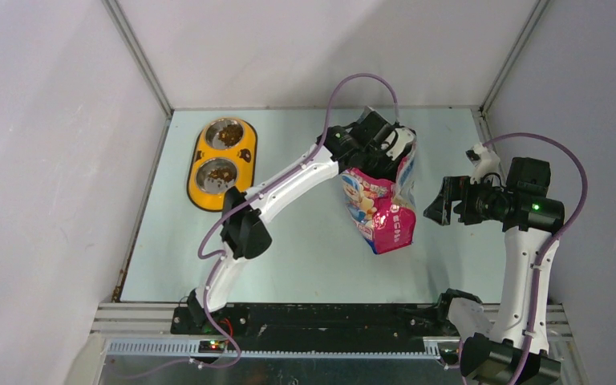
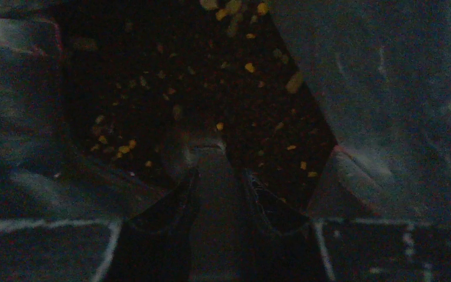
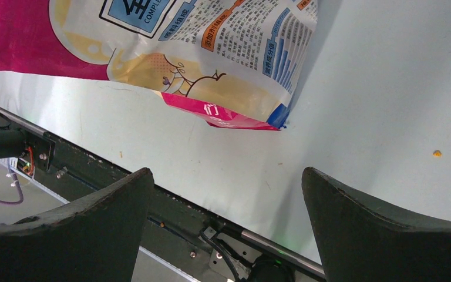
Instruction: Serve the pet food
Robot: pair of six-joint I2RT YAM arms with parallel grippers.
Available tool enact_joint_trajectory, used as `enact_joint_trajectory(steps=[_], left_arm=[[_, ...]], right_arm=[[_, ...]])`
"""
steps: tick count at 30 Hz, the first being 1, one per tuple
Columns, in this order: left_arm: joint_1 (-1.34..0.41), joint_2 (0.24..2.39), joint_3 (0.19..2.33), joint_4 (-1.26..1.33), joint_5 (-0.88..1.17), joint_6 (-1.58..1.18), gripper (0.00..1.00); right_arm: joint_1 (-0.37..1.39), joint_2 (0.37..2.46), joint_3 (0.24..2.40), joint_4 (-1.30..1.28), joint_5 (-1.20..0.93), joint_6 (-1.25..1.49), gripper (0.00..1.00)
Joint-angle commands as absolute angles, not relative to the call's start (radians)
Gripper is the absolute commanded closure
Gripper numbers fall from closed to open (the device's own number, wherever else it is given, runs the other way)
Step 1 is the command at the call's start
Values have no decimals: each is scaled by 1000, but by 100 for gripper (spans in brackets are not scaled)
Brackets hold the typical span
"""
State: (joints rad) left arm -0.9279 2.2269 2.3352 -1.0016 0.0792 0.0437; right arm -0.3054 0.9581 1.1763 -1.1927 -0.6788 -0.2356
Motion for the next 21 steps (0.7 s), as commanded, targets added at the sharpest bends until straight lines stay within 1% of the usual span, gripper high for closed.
enact_joint_trajectory(steps=[1, 4, 7, 12, 16, 21], left_arm=[[-943, 2147, 2325, -997, 374, -125, 100], [-907, 2133, 2294, -970, 467, -179, 100], [-875, 2121, 2233, -932, 611, -263, 100], [-820, 2105, 2202, -849, 747, -359, 100], [-773, 2090, 2177, -700, 846, -513, 100], [-730, 2074, 2166, -571, 884, -629, 100]], right_arm=[[-309, 951, 1181, -1176, -700, -227, 0], [-310, 955, 1180, -1177, -697, -226, 0], [-310, 961, 1181, -1176, -691, -228, 0], [-310, 982, 1180, -1170, -663, -233, 0], [-310, 1000, 1181, -1168, -651, -237, 0], [-310, 1022, 1180, -1182, -621, -259, 0]])
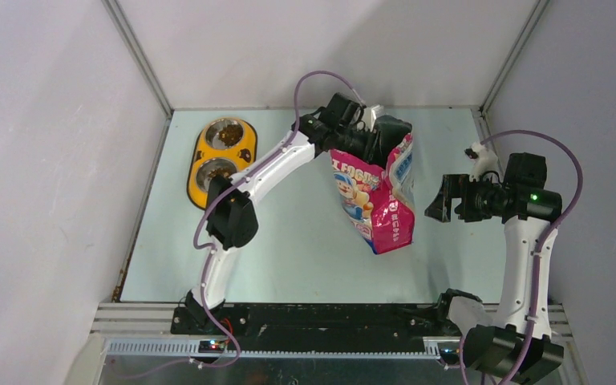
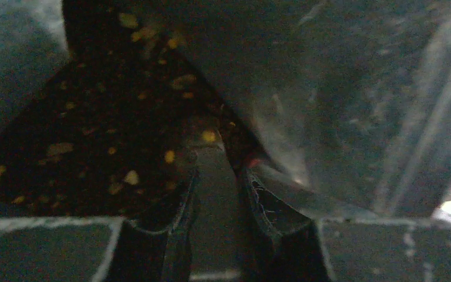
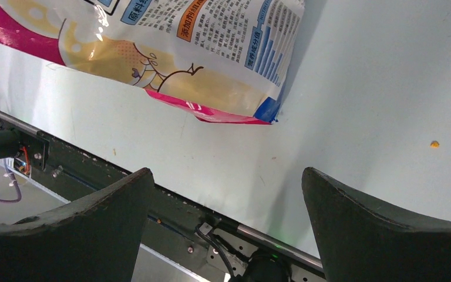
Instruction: Serve the pet food
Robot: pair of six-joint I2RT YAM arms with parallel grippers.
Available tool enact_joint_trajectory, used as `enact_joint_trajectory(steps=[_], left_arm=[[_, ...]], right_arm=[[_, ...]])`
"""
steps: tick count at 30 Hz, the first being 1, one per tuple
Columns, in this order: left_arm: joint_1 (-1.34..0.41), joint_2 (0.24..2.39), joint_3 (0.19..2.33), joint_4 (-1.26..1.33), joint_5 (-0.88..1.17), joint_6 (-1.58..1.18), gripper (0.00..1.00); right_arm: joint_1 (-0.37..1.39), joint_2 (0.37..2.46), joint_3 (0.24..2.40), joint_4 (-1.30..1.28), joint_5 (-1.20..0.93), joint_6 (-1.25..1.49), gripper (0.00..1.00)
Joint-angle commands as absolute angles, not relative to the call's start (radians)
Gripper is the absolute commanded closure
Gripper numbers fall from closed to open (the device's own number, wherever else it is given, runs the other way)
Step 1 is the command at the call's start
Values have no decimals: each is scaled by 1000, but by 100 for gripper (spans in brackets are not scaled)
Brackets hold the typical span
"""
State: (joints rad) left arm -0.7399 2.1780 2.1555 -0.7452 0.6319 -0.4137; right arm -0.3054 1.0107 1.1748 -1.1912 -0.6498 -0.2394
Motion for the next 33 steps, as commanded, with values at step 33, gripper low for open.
enact_joint_trajectory(steps=[33], left_arm=[[-481, 1805, 1659, 81, 869, -1208, 100]], right_arm=[[-309, 1088, 1202, -1207, -540, -311, 0]])
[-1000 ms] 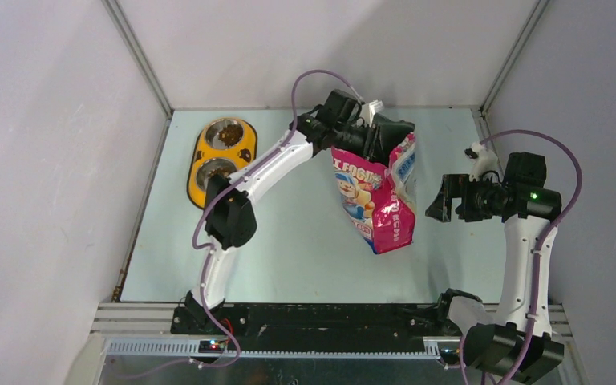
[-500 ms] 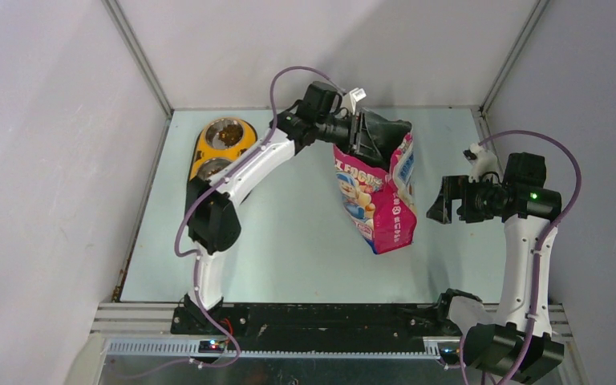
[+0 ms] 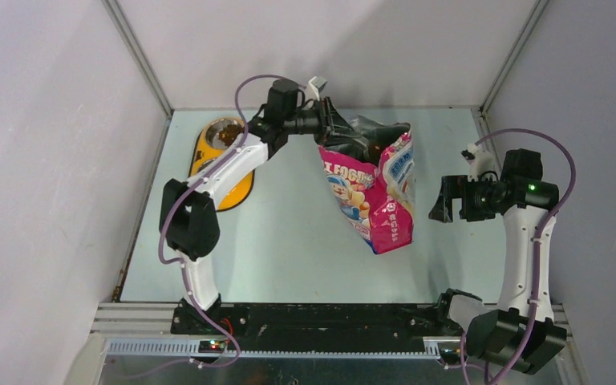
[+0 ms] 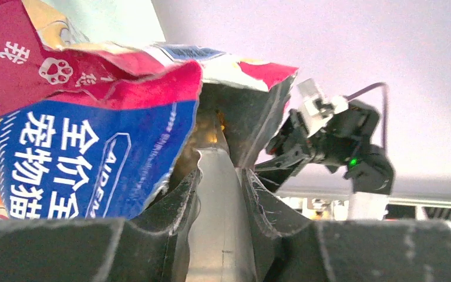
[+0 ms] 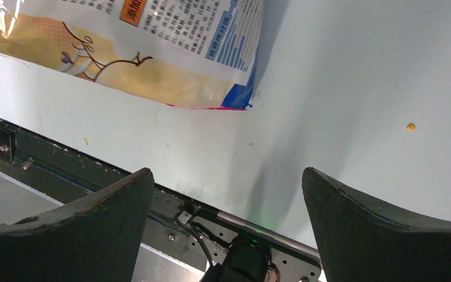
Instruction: Serve the pet food
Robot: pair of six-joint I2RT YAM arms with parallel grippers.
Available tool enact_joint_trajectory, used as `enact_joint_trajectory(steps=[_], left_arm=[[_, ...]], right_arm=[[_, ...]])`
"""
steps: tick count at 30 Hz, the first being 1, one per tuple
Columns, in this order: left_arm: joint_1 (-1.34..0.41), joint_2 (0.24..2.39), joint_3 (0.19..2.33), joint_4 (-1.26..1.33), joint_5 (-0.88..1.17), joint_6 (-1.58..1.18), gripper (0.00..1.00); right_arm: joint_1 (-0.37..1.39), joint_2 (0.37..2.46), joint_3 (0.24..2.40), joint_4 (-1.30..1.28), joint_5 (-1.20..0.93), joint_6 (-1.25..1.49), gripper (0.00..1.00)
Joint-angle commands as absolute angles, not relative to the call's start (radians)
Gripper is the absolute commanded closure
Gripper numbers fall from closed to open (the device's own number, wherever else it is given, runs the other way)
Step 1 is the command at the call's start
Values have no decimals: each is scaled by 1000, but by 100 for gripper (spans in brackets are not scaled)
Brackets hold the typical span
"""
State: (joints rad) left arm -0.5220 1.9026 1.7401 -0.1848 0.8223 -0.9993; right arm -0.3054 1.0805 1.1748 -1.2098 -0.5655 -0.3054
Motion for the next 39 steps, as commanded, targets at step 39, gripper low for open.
enact_joint_trajectory(steps=[39], left_arm=[[-406, 1632, 1558, -77, 669, -935, 100]], right_arm=[[-310, 1100, 1223, -1224, -521, -327, 0]])
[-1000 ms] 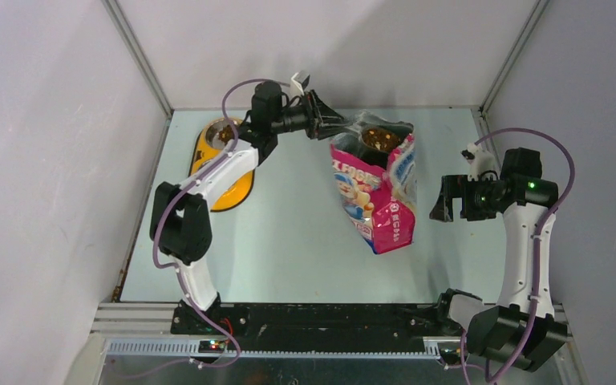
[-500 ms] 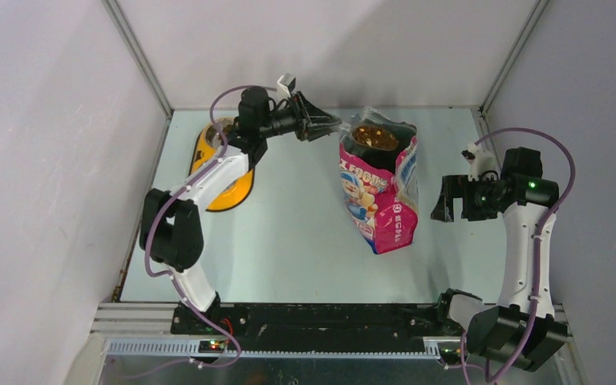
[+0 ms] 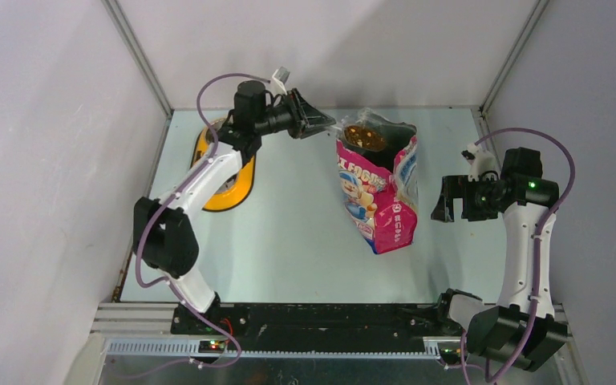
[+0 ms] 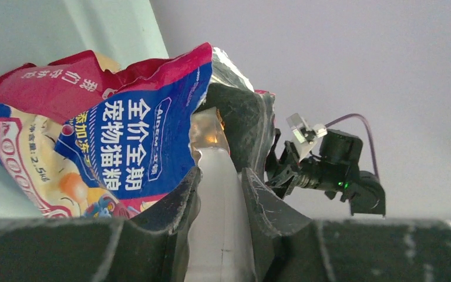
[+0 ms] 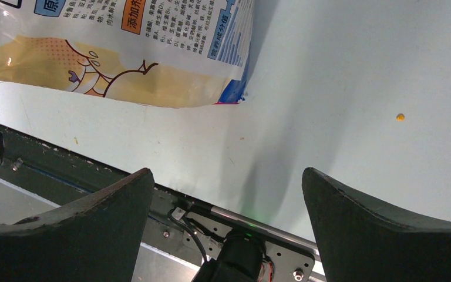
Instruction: Serve the pet food
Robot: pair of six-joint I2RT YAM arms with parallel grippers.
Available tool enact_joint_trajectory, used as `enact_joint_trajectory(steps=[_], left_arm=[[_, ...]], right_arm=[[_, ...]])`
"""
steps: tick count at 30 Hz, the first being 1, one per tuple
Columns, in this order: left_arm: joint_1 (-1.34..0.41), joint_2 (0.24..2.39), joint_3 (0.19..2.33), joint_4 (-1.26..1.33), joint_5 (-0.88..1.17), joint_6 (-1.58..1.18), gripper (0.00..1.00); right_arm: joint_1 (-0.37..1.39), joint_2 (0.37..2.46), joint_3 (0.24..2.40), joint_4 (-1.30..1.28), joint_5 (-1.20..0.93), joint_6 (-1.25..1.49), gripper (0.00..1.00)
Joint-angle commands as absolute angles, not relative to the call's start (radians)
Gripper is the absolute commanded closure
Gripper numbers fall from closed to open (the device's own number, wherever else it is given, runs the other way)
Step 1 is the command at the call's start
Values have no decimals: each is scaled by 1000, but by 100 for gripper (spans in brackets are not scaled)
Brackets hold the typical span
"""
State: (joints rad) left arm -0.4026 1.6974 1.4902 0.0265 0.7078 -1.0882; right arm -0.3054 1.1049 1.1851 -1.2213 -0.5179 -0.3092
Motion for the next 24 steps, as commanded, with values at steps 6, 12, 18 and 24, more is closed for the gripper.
enact_joint_trajectory(steps=[6, 12, 18, 24], left_arm=[[-414, 1625, 1576, -158, 640, -843, 100], [-416, 1627, 1583, -154, 632, -849, 100], [-416, 1630, 1576, -133, 641, -875, 100], [-428, 1635, 1625, -223, 609, -780, 100]], right_arm=[[-310, 1106, 1223, -1223, -527, -327, 0], [-310, 1108, 1223, -1221, -527, -328, 0], [-309, 1107, 1223, -1220, -528, -325, 0], [-309, 1104, 1223, -1221, -530, -325, 1]])
